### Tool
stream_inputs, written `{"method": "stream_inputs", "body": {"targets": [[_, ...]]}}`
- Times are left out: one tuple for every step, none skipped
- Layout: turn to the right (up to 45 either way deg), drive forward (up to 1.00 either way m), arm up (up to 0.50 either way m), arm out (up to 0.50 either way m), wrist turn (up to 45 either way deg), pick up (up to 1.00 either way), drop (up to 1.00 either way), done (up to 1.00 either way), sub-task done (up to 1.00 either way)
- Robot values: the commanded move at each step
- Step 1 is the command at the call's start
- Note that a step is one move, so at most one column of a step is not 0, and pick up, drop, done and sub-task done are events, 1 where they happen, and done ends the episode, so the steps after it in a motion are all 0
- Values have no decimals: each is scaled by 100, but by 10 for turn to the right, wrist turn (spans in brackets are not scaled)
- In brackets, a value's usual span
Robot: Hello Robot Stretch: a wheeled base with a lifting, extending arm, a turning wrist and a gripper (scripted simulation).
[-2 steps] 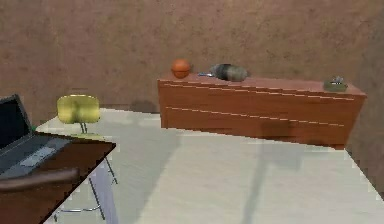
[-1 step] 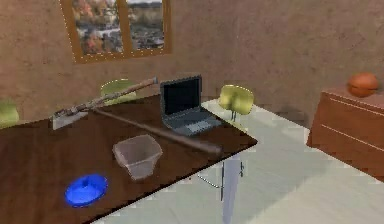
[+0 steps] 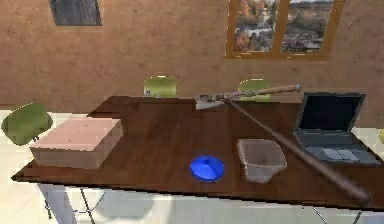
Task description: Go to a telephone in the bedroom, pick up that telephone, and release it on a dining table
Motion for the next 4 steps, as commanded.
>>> {"method": "stream_inputs", "body": {"targets": [[0, 35, 0, 0, 0, 0, 0, 0, 0], [300, 0, 0, 0, 0, 0, 0, 0, 0], [-420, 0, 0, 0, 0, 0, 0, 0, 0], [420, 0, 0, 0, 0, 0, 0, 0, 0]]}}
